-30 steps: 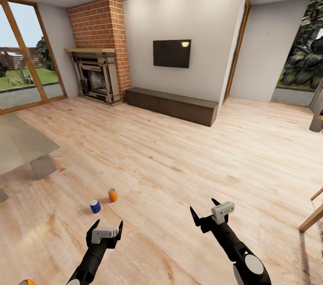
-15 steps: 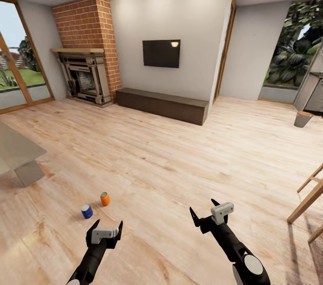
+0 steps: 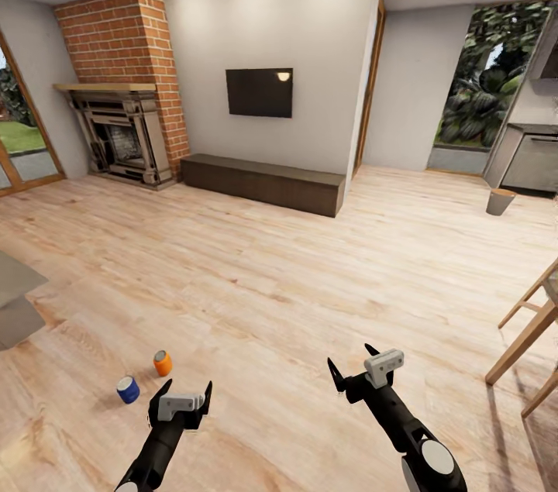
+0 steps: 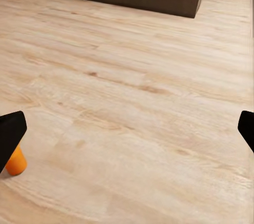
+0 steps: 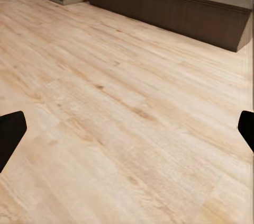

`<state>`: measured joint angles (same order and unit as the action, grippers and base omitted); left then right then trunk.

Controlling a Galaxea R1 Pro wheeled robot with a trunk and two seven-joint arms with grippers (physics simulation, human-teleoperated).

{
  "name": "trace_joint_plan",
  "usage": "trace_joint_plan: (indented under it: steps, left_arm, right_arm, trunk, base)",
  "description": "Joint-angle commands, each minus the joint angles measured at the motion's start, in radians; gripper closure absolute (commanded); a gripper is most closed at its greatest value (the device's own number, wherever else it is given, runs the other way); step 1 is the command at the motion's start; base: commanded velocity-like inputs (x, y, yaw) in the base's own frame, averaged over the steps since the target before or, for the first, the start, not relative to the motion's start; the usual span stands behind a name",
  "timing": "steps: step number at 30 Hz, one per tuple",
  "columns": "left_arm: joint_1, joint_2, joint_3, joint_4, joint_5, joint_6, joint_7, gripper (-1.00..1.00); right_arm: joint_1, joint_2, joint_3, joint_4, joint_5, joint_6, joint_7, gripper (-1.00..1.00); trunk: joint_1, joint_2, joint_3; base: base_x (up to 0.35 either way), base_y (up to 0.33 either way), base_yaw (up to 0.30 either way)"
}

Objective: Put the three can of soda from the living room inside the tash can in the kitchen.

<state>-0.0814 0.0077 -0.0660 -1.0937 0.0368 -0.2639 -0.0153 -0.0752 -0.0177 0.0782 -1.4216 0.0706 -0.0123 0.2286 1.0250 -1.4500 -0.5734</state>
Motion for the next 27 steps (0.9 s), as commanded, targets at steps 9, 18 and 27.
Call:
trace_joint_plan:
  steps: [9, 18, 27]
  left_arm:
    - [0.000, 0.000, 0.000, 0.000, 0.000, 0.000, 0.000, -1.00]
    - [0.000, 0.000, 0.000, 0.000, 0.000, 0.000, 0.000, -1.00]
    - [0.000, 0.000, 0.000, 0.000, -0.001, 0.000, 0.000, -1.00]
  right_arm:
    - [0.000, -0.001, 0.019, 0.001, 0.000, 0.000, 0.000, -1.00]
    - [0.000, -0.001, 0.023, 0.001, 0.000, 0.000, 0.000, -1.00]
    - [0.000, -0.001, 0.023, 0.001, 0.000, 0.000, 0.000, -1.00]
  trunk:
    - [0.000, 0.000, 0.000]
    - [0.000, 0.000, 0.000]
    - [0.000, 0.000, 0.000]
  base:
    - [0.318, 0.085, -0.131]
    - [0.323, 0.076, -0.115]
    - [0.323, 0.020, -0.099]
